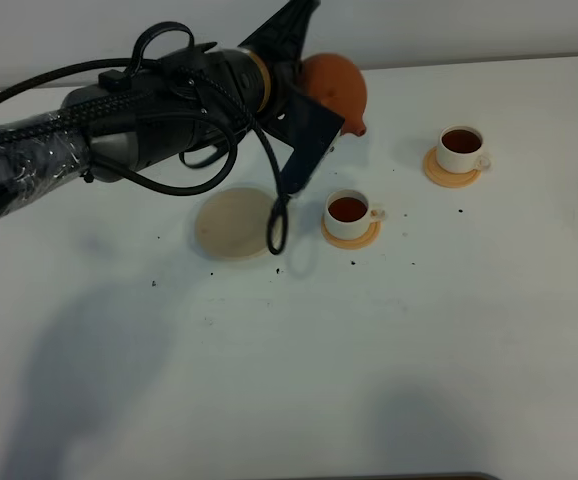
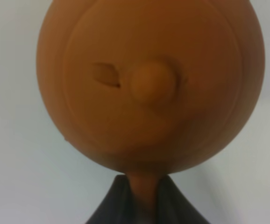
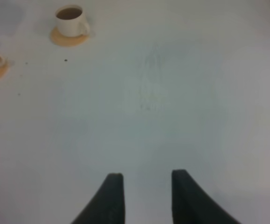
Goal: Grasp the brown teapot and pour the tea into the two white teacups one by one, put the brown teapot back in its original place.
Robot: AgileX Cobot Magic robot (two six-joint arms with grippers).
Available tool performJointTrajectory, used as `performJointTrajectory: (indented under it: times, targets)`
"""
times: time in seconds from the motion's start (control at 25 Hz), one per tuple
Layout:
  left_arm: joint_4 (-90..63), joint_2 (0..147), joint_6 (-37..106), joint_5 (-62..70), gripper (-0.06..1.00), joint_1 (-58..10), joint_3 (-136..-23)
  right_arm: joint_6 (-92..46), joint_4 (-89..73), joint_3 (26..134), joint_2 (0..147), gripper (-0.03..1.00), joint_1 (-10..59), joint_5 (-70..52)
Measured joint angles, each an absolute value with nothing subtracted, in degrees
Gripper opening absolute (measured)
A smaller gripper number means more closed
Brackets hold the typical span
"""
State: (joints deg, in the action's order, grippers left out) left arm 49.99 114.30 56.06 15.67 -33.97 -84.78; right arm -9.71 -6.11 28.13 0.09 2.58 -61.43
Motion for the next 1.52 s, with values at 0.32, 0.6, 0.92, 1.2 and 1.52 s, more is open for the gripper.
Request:
performJointTrajectory:
  times: [0.32,0.6,0.92,1.2,1.52]
  targets:
    - [26.2,112.1,51.7,36.8,0.11,-34.0,-84.8,-9.7,-6.1,28.1,0.1,0.24,2.6,-61.4]
    - [16.8,111.8,38.6,47.4,0.11,-34.0,-84.8,-9.7,-6.1,28.1,0.1,0.24,2.6,-61.4]
    - [7.2,111.8,30.4,53.6,0.11,-34.0,-84.8,-9.7,-6.1,28.1,0.1,0.24,2.6,-61.4]
    - [4.2,114.0,25.7,53.3,0.11,-34.0,-84.8,-9.7,-6.1,28.1,0.1,0.24,2.6,-61.4]
    - [4.0,117.2,24.9,50.7,0.11,-34.0,-84.8,-9.7,-6.1,28.1,0.1,0.24,2.6,-61.4]
